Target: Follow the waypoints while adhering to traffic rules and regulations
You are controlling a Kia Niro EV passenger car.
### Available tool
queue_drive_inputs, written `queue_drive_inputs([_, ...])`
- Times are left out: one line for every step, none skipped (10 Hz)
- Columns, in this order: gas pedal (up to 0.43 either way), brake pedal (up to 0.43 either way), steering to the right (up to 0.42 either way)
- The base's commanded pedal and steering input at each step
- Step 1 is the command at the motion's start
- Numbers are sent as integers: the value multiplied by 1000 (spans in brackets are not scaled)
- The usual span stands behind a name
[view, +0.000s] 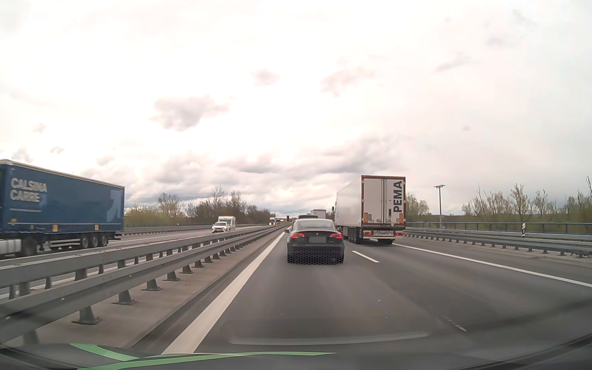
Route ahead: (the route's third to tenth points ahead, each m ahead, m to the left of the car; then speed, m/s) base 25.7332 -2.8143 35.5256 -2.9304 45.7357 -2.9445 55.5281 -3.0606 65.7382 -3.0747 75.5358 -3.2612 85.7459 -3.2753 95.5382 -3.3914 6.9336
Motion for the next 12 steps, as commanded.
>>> queue_drive_inputs([118,0,-1])
queue_drive_inputs([118,0,-1])
queue_drive_inputs([118,0,-1])
queue_drive_inputs([118,0,-1])
queue_drive_inputs([118,0,-1])
queue_drive_inputs([118,0,-1])
queue_drive_inputs([118,0,-1])
queue_drive_inputs([118,0,-1])
queue_drive_inputs([118,0,-1])
queue_drive_inputs([118,0,-1])
queue_drive_inputs([118,0,-1])
queue_drive_inputs([110,0,-1])
